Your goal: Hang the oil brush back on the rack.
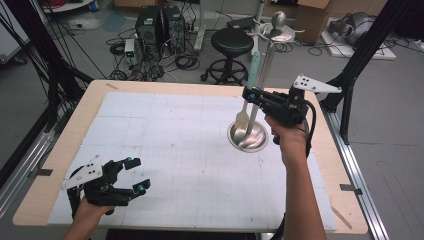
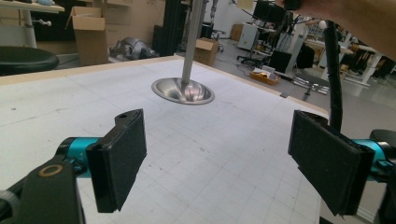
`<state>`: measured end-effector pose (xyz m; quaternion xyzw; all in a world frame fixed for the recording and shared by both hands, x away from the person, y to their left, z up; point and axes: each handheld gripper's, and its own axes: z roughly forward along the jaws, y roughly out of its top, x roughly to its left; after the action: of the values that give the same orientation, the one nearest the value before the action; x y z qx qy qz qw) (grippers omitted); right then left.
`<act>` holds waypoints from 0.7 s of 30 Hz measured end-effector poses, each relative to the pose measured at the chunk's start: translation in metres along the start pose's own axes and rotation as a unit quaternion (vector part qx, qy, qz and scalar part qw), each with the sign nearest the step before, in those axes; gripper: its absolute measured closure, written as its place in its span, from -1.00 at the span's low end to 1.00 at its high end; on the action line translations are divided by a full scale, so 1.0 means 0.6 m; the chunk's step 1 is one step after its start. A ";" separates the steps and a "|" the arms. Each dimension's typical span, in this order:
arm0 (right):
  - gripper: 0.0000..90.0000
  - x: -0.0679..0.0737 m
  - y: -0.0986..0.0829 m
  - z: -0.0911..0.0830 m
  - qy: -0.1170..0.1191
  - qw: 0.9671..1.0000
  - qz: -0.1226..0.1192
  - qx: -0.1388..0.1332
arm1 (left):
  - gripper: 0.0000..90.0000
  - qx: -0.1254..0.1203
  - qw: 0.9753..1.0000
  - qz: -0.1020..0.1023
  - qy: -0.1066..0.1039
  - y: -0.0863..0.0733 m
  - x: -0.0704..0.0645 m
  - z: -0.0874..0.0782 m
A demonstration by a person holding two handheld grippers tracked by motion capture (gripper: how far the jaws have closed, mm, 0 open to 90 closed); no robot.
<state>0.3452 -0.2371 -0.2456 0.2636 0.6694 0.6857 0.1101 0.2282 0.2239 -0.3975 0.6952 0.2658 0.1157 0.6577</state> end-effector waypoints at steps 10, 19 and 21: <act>0.86 -0.021 0.009 -0.015 -0.013 1.000 0.013 -0.006 | -0.56 0.002 1.000 0.000 0.000 0.000 0.001 0.001; 0.86 -0.030 0.014 -0.019 -0.021 1.000 0.016 -0.010 | -0.56 0.004 1.000 -0.001 -0.002 -0.001 0.001 0.002; 0.86 -0.031 0.017 -0.019 -0.023 1.000 0.017 -0.012 | -0.56 0.004 1.000 -0.001 -0.002 -0.001 0.002 0.002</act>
<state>0.3571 -0.2573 -0.2394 0.2899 0.6539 0.6890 0.1169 0.2295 0.2237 -0.3982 0.6977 0.2660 0.1127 0.6556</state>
